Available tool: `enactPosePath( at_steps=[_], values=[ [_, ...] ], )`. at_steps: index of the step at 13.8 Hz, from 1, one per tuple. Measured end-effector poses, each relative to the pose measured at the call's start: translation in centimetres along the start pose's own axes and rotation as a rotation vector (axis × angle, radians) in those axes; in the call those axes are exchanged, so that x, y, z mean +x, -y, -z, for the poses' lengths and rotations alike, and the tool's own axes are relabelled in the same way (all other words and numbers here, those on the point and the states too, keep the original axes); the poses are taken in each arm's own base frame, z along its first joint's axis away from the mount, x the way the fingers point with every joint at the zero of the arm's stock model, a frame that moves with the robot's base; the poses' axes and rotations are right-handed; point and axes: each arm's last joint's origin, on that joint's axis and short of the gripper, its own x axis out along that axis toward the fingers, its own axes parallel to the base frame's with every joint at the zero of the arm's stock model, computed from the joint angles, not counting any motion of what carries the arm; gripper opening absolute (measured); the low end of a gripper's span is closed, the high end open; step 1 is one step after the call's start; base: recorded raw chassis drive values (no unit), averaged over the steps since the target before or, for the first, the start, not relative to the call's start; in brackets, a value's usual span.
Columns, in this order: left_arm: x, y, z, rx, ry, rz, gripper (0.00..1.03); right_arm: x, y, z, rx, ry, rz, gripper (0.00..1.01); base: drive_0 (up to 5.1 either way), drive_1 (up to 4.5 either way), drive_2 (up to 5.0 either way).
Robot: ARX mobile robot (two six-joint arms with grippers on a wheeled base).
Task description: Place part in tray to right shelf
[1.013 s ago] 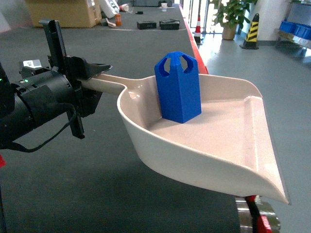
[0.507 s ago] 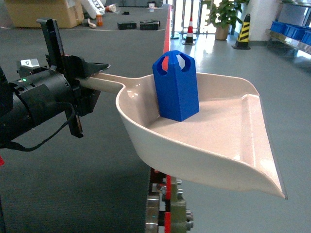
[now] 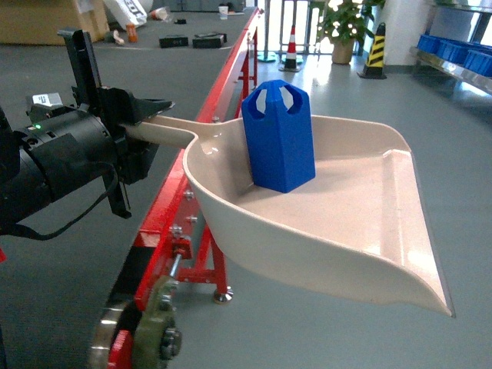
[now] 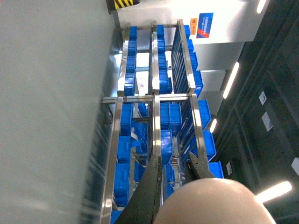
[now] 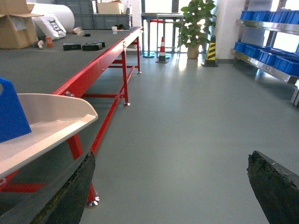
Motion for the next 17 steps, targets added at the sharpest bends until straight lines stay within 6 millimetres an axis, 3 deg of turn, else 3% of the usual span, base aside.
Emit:
enactPosePath(
  at_steps=[11, 17],
  values=[
    [0.00, -0.03, 0.10, -0.001, -0.006, -0.002, 0.13, 0.00, 0.00, 0.01, 0.000, -0.001, 0.000, 0.98, 5.0, -2.43, -2.4],
    [-0.02, -0.06, 0.01, -0.001, 0.000, -0.005, 0.13, 0.00, 0.01, -0.01, 0.000, 0.002, 0.001, 0.98, 4.8, -3.61, -1.1]
  ],
)
